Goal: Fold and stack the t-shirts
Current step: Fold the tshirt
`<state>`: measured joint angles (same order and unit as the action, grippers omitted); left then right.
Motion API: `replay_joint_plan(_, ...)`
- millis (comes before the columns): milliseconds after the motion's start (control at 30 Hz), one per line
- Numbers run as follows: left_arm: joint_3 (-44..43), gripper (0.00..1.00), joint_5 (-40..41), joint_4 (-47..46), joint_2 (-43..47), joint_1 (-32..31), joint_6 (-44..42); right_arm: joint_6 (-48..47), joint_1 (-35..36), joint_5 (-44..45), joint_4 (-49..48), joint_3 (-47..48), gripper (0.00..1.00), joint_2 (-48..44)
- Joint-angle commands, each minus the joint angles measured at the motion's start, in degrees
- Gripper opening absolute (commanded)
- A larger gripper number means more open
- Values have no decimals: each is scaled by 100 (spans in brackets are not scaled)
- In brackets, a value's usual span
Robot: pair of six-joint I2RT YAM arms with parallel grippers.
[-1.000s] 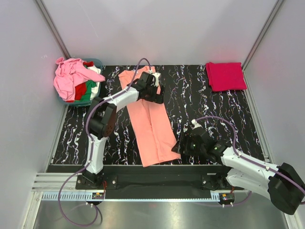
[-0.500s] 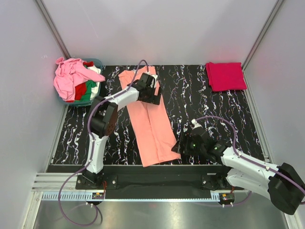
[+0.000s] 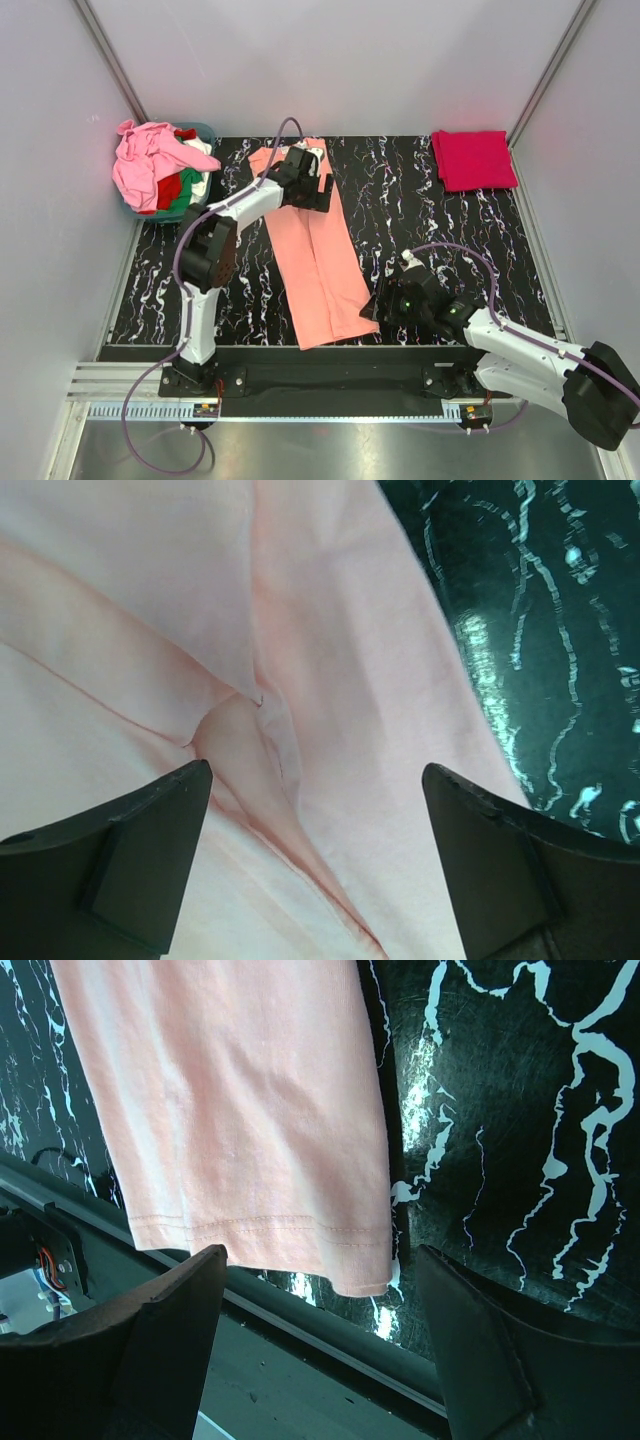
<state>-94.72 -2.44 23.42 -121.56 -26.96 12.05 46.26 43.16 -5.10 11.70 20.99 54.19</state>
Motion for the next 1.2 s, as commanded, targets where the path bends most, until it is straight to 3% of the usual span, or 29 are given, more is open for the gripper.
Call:
replay_joint_plan(0,76,92,235,-417,773,-11,-63,-38,-18,133,-168,194,83,-41)
replay_joint_plan(367,1376,94,1095,-1699,2267,-11,-282,-47,-18,132,-177,186,84,-58)
replay_joint_plan(433,1753,99,1543,-2296,2696,-20,-370,-47,-27,124,-177,194,83,-23)
replay_joint_plan(600,3046,99,1922,-4088,3287,-37,-801,-56,-18,106,-177,212,84,4)
replay_joint_plan(667,3073,99,2325,-4091,3183,-46,-556,-47,-18,115,-177,195,84,-32)
replay_joint_plan(767,2250,99,2635,-2689,2630,-46,-229,-56,-18,124,-168,195,84,-49)
replay_joint_plan(800,1586,99,2539,-1876,2446,-46,-291,-56,-18,115,-168,195,84,-41)
replay_joint_plan(867,1273,99,2336,-1456,2137,-46,-300,-56,-18,115,-168,195,84,-23)
replay_joint_plan(1067,2616,99,1974,-3088,3120,-46,-467,-56,-18,106,-195,195,83,-14)
replay_joint_plan(1167,2014,99,2081,-2415,2954,-46,-318,-64,-18,88,-204,203,84,21)
